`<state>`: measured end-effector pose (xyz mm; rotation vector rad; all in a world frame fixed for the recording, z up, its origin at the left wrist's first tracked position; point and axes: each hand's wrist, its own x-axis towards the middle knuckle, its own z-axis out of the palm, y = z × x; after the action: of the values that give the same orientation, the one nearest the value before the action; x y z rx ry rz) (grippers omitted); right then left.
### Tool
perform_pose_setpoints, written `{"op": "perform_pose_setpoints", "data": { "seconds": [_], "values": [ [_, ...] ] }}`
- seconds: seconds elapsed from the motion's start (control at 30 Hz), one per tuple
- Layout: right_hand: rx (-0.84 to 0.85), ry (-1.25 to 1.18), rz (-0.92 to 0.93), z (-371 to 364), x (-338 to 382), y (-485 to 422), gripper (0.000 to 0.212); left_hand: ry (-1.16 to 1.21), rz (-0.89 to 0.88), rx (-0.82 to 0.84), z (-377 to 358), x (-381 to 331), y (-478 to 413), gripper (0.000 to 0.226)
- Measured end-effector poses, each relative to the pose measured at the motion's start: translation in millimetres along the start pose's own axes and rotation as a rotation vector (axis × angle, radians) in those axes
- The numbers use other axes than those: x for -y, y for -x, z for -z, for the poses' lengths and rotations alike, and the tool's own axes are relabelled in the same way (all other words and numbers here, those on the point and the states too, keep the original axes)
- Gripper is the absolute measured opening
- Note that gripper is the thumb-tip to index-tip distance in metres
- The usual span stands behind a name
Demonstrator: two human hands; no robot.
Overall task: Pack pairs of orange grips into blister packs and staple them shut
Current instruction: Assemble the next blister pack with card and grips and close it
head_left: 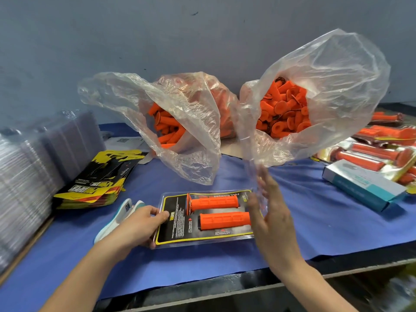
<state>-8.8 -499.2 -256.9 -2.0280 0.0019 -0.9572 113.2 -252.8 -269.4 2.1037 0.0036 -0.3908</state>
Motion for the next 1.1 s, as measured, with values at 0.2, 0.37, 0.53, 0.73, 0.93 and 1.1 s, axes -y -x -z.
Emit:
{"op": "perform_pose_setpoints", "data": {
  "seconds": [0.2,0.37,0.53,0.73,0.93,1.1],
  "values": [
    [0.27,0.409,0.323,-6,-5,9,0.047,0.031,-0.002,0.054,-3,-2,3,0.025],
    [0.383,0.57,0.454,-8,-10,16,0.041,0.116,-0.006,0.148,-1,-5,7,0.028],
    [0.404,0.61,0.486,-8,-11,16,0.032,0.274,0.06,0.152,2,-11,12,0.029],
    [0.461,0.642,0.528,-7,-16,19,0.028,0.344,0.113,0.104,3,-14,13,0.043],
    [0.522,0.733,0.601,-5,-22,16,0.03,0.137,-0.001,0.152,-3,-8,12,0.031],
    [0.49,0.77,0.682,-3,-25,16,0.044,0.166,-0.035,0.216,-6,-6,12,0.024]
  ]
}}
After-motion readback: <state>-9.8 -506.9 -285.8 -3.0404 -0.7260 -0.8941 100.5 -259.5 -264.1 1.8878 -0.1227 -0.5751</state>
